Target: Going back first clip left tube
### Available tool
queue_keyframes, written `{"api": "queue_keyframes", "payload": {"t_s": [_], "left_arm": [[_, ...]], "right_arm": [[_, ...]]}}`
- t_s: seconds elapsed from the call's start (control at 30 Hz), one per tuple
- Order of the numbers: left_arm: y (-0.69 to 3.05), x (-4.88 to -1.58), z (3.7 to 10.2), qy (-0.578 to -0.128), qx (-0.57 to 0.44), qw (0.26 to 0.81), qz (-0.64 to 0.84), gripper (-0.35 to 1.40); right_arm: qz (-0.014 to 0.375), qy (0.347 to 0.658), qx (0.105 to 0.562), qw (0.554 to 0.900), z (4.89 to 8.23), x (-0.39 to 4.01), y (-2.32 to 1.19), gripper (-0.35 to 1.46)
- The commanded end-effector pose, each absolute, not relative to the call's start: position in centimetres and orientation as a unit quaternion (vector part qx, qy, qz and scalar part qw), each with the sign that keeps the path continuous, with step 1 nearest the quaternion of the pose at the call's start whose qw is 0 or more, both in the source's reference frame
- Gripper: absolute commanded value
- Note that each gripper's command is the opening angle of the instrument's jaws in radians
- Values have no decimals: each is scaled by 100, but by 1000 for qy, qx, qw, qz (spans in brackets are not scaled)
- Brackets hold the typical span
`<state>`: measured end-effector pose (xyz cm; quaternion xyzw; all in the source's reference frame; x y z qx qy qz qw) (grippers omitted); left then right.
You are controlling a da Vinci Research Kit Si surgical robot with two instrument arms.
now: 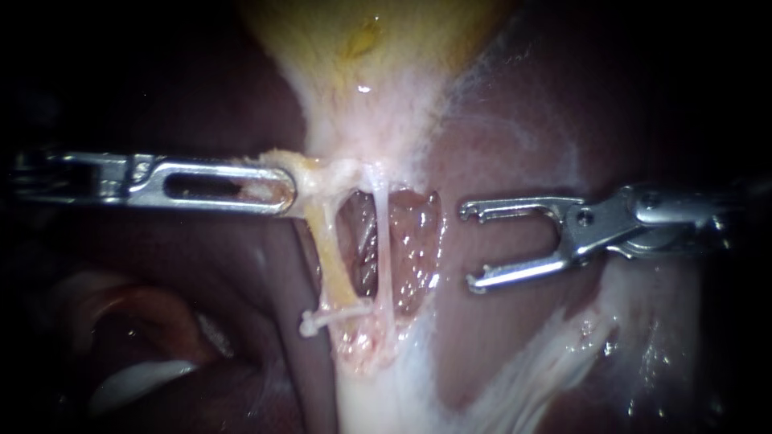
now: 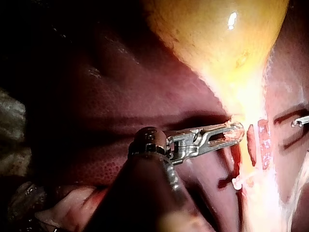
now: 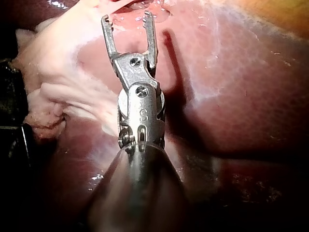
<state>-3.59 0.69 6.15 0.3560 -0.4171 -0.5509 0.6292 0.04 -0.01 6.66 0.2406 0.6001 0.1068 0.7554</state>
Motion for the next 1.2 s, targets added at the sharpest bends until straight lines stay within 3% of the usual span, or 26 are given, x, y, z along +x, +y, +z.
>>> {"api": "queue_keyframes", "payload": {"t_s": [0.03, 0.37, 0.9, 1.2], "left_arm": [[69, -359, 616, -417, 356, 629, -551, -35], [70, -365, 647, -417, 350, 633, -550, -35], [67, -409, 687, -406, 354, 638, -551, -35], [68, -409, 688, -406, 355, 638, -550, -35]], "right_arm": [[105, 601, 239, 756, 666, 5, -2, 50], [101, 601, 238, 756, 664, 1, -4, 50], [99, 602, 237, 756, 664, -2, -4, 50], [99, 602, 237, 756, 663, -2, -4, 50]]}}
